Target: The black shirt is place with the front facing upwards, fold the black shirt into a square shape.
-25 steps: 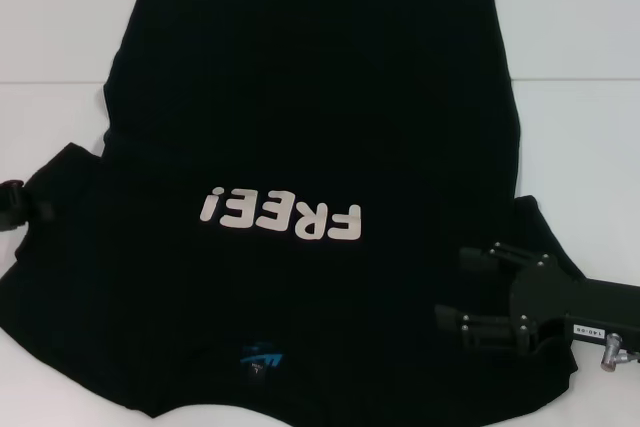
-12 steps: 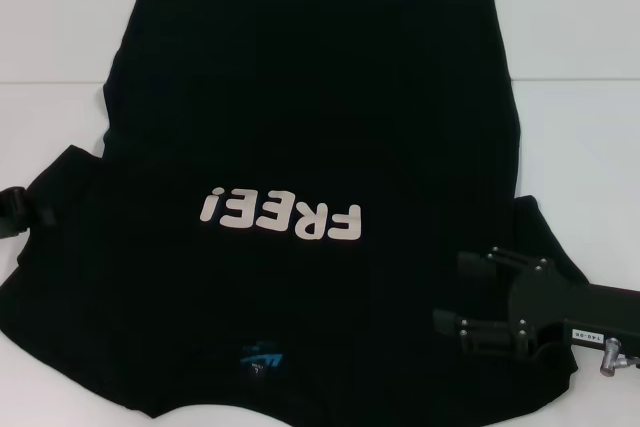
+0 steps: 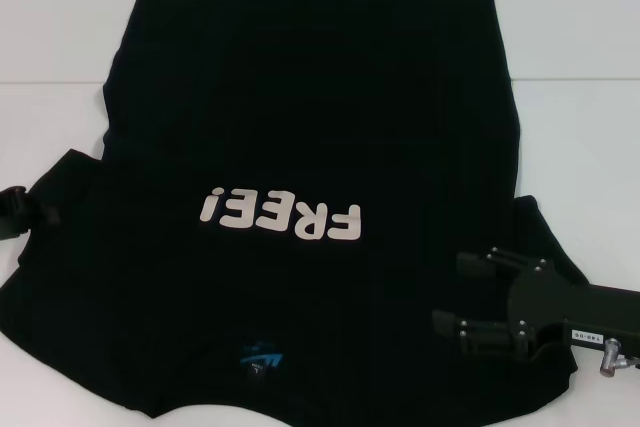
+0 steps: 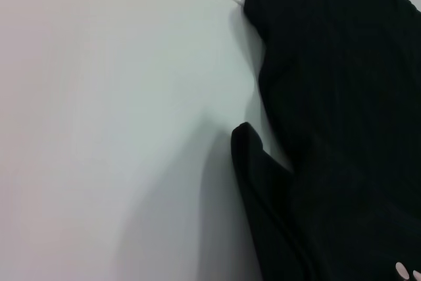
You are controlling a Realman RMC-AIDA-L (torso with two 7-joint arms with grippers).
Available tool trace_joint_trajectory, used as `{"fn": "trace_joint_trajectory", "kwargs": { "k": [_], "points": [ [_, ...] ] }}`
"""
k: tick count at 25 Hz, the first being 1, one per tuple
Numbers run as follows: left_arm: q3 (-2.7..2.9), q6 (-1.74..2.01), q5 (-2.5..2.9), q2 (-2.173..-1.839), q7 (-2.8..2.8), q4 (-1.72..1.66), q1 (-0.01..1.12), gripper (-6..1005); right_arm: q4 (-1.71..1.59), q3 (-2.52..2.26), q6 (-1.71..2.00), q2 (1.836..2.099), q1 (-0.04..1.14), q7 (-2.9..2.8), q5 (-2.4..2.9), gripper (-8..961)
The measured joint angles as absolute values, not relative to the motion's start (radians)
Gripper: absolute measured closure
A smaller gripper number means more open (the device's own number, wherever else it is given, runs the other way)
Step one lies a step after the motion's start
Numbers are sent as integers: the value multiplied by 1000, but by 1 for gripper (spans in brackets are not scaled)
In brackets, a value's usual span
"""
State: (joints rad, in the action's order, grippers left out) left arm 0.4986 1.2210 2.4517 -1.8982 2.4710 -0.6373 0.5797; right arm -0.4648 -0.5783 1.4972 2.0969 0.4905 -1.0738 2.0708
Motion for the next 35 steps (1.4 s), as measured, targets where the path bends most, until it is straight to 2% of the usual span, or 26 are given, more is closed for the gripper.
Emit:
{"fn": "trace_joint_trajectory", "kwargs": {
  "k": [4,9,15,30,33,35],
  "points": [
    [466,1221,2451,-1900,2471,-639,580,957,-465,-578,1498,2097,491,-1074,2072,27],
    [425,1219,2451,-1900,2471,-637,580,875,-465,-579,1499,2097,491,-1074,2072,27],
    [418,1213,2455,-1900,2465,-634,579,727,-465,-580,1499,2097,490,-1074,2072,27],
    [459,1184,2454,-1905,2447,-639,581,765,-464,-580,1504,2097,489,-1074,2069,28],
    [459,1184,2453,-1905,2439,-641,584,956,-464,-580,1505,2097,488,-1074,2069,28],
    [456,1184,2452,-1905,2435,-645,586,962,-463,-580,1505,2097,488,-1074,2069,28]
  ]
}}
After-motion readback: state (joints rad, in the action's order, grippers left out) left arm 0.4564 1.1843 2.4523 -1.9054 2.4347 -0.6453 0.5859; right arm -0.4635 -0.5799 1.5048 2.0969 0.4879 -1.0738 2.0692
